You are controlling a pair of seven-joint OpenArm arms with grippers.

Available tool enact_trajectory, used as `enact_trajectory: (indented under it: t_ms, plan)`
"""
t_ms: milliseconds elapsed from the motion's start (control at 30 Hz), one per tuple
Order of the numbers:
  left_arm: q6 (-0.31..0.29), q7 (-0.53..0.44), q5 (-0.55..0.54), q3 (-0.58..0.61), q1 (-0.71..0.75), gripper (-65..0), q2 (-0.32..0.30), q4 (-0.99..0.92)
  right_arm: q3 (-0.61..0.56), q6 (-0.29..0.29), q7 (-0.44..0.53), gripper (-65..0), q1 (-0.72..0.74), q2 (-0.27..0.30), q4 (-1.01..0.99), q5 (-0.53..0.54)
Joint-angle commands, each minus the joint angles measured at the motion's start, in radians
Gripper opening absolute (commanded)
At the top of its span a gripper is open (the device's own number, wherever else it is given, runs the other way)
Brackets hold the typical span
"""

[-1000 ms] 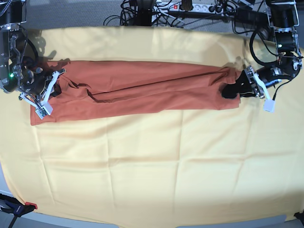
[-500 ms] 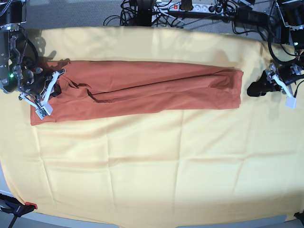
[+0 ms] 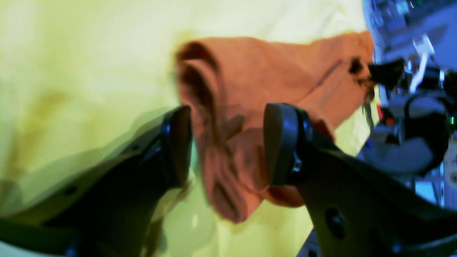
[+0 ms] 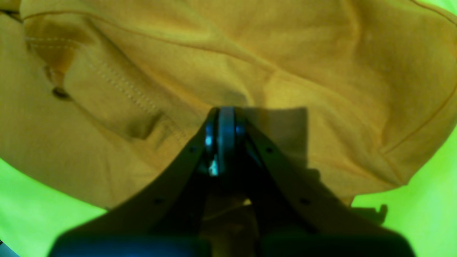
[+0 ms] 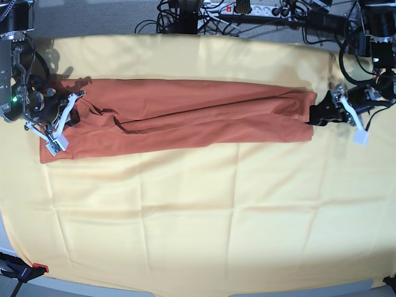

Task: Fold the T-shirt properly
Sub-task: 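Lower the left gripper onto the strip's end and grasp it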

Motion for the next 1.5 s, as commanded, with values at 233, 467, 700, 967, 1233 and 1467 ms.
enact_trajectory:
  t_ms: [233,467,700,967,1233,1467]
  plan:
    - [0.043,0.017,0.142,0.008,-0.002,-30.7,-0.016,0.003,-0.008,-0.001,-0.032,-65.0,-0.003,0.003,-0.008,-0.020]
    - [0.120,0.008,0.258,0.007,-0.033,-30.7,-0.069,0.003,-0.008,-0.001,-0.032,-65.0,-0.003,0.003,-0.008,-0.020]
    - [0.125,0.024,0.221,0.008,-0.029,-30.7,-0.058,0.005,-0.008,0.000,-0.035,-65.0,-0.003,0.003,-0.008,-0.020]
    - [0.056,0.096,0.077,0.009,-0.026,-30.7,-0.054,0.005,-0.008,0.000,-0.039,-65.0,-0.003,0.003,-0.008,-0.021]
    - [0.057,0.071,0.111,0.116,-0.027,-30.7,-0.054,0.005,-0.008,0.000,-0.039,-65.0,-0.003,0.003,-0.008,-0.021]
    - [0.065,0.068,0.111,0.172,-0.051,-30.7,-0.048,0.005,-0.008,0.000,-0.040,-65.0,-0.003,0.003,-0.008,-0.021]
